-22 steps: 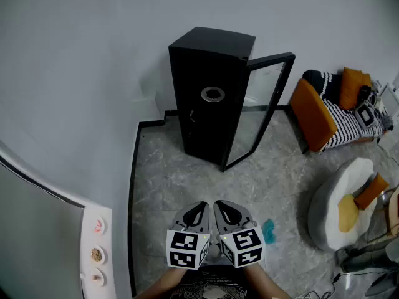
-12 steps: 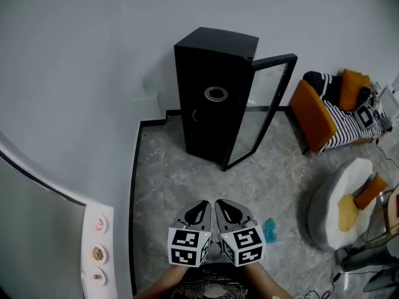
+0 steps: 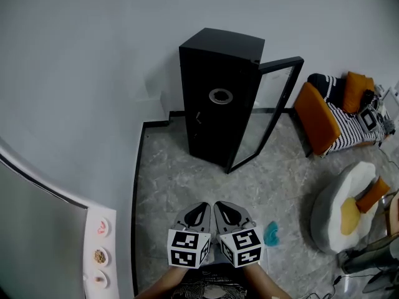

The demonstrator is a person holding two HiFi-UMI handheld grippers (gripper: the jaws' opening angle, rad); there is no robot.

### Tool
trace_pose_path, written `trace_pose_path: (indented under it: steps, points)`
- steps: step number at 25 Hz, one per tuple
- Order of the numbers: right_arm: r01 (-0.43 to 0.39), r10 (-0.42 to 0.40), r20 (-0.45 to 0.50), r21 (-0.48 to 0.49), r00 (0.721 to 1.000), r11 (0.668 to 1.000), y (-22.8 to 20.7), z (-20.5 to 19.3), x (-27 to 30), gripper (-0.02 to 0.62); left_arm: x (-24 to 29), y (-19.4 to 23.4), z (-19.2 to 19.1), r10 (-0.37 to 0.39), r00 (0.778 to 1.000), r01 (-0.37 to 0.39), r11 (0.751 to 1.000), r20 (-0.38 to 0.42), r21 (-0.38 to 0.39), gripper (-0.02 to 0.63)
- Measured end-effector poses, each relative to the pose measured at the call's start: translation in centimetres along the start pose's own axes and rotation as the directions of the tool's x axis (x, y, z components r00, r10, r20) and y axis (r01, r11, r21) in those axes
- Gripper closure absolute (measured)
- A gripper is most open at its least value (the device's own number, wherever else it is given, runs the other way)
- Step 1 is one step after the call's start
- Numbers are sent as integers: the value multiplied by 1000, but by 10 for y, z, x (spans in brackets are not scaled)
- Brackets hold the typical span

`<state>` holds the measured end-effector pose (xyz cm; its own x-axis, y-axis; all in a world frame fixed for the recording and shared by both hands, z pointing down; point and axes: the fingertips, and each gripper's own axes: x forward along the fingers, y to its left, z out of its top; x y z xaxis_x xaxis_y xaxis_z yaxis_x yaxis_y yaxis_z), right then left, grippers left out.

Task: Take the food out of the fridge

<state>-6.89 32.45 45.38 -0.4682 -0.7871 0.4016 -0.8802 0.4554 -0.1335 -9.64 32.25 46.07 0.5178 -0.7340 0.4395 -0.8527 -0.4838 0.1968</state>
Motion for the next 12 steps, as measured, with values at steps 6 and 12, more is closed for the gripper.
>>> trace_pose_path:
  steps: [6,12]
  points:
    - [-11,11,-2,13,1000,1000,-22,7,25,574,30,11,9,9,1000,-9,1000,-13,-7,584]
    - [-27,27,-5,14,1000,1000,-55,24,57,574,73,24,32,26,999,-26,1000,-20,-12,584]
